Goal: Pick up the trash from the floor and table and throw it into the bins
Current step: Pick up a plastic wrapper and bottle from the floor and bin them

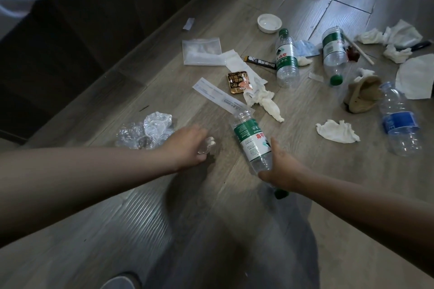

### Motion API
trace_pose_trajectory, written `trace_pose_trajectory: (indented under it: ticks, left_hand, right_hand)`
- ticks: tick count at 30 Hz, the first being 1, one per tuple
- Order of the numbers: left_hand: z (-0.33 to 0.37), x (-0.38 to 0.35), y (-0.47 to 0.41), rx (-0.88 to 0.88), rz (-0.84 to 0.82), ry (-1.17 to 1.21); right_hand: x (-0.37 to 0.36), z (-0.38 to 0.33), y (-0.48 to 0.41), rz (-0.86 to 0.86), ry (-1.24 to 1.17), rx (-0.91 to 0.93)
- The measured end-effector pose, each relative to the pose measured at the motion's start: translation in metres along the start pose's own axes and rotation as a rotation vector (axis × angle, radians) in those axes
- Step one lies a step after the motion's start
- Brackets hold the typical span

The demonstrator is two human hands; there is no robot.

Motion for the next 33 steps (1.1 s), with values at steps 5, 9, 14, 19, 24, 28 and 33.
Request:
trace_pose_trajectory:
  ticks: [5,9,14,19,24,28,33]
  left_hand:
    - [-0.052,0.036,0.011,0.222,0.158,0.063]
    - [-0.093,0.049,0.021,0.410,0.235,0.071]
    - [-0.125,0.006,0.034,0.623,0.000,0.019]
    - [-0.112,-0.022,0.041,0.697,-0.220,0.237]
    - [-0.097,-0.018,0.041,0.613,-0.214,0.300]
    - [-0.092,-0.011,0.027,0.562,-0.180,0.188]
    - [-0.083,-0.006,0.007,0.526,-0.168,0.094]
  right_hand:
    - [0.002,-0.012,-0.003,0.026,-0.008,0.020]
    - [0.000,-0.024,-0.005,0.035,0.032,0.044]
    - [-0.002,-0.027,-0.004,0.034,0.008,0.043]
    - [-0.003,-0.023,-0.001,0.026,-0.016,0.016]
    - [-0.004,-0.022,0.000,0.017,-0.026,0.011]
    - [-0.003,-0.021,-0.002,-0.001,-0.025,0.011]
    - [-0.003,-0.011,-0.003,0.004,-0.029,-0.004]
Point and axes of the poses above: each hand's wrist, its own y-axis away from the middle knuckle, its own x-axis out of the back of the hand, z = x × y, the point moved 5 cm from there along -y, towards the middle knuckle, and after that the axes turned 11 degrees about x, right-handed, at the moved point
